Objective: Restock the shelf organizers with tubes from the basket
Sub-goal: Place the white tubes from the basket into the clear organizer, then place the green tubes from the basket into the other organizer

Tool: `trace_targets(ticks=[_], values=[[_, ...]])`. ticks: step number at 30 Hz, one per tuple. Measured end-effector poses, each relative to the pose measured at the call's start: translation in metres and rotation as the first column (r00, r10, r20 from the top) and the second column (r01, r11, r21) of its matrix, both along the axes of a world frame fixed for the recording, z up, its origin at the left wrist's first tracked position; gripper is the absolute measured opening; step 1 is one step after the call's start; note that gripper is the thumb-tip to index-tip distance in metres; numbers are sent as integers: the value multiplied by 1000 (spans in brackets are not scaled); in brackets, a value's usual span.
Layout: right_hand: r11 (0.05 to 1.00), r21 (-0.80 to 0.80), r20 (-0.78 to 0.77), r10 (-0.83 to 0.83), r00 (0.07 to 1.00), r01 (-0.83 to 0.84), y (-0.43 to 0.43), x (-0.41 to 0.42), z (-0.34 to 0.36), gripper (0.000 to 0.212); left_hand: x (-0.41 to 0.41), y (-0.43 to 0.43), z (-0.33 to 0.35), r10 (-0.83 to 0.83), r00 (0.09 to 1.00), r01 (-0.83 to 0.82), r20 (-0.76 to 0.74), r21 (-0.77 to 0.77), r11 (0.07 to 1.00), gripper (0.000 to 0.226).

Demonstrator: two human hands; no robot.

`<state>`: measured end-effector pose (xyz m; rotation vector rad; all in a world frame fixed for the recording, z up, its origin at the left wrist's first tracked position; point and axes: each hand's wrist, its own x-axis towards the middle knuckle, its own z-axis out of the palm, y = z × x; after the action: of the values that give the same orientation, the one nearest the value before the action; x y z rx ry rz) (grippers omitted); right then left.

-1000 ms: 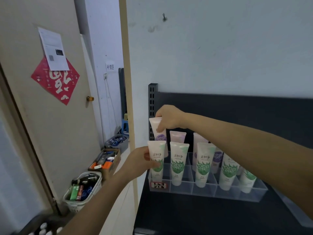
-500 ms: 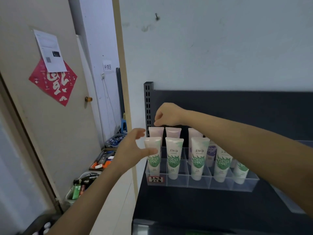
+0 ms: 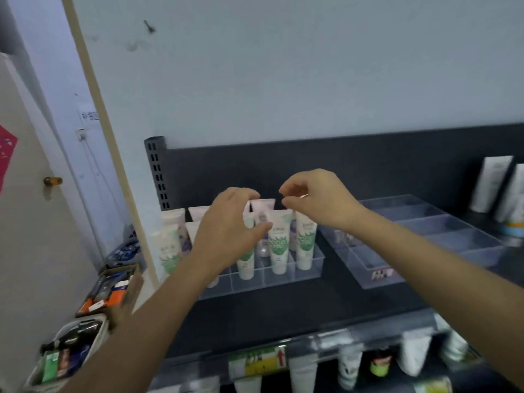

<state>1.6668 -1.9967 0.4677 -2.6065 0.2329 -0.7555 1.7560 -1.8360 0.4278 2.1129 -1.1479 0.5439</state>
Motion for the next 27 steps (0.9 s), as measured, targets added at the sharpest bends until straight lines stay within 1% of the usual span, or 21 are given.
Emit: trace_targets(ticks=[2, 4, 7, 11, 15, 19, 22, 24, 27], values=[[995, -32, 20, -99, 995, 99, -19, -33, -7, 19, -19, -27, -2, -89, 995, 88, 46, 32, 996, 45], [980, -20, 56, -195, 979, 196, -37, -68, -13, 20, -37, -54, -6, -183, 980, 178, 77, 64, 982, 45], [950, 7, 90, -312, 946, 313, -60, -123, -26, 21, -71, -97, -11, -310, 947, 298, 84, 130, 946, 49], [884, 75, 52, -466, 883, 462, -91, -204, -52, 24, -135, -154, -26, -503, 863, 483, 54, 208, 851, 52], [776, 161, -4, -617, 787, 609, -128, -283, -88, 21, -207, -209, -52, -637, 770, 609, 18, 278, 743, 52], [669, 234, -120, -700, 704, 706, -167, -356, -140, 22, -271, -260, -89, -714, 698, 684, -57, 348, 641, 47], [581, 251, -263, -729, 632, 774, -195, -409, -190, 23, -312, -296, -124, -729, 666, 711, -156, 429, 557, 47], [515, 261, -373, -727, 577, 817, -211, -443, -224, 19, -335, -318, -152, -723, 653, 718, -223, 487, 498, 44], [443, 253, -556, -661, 504, 860, -229, -494, -278, 16, -363, -348, -198, -681, 653, 717, -332, 563, 412, 42]])
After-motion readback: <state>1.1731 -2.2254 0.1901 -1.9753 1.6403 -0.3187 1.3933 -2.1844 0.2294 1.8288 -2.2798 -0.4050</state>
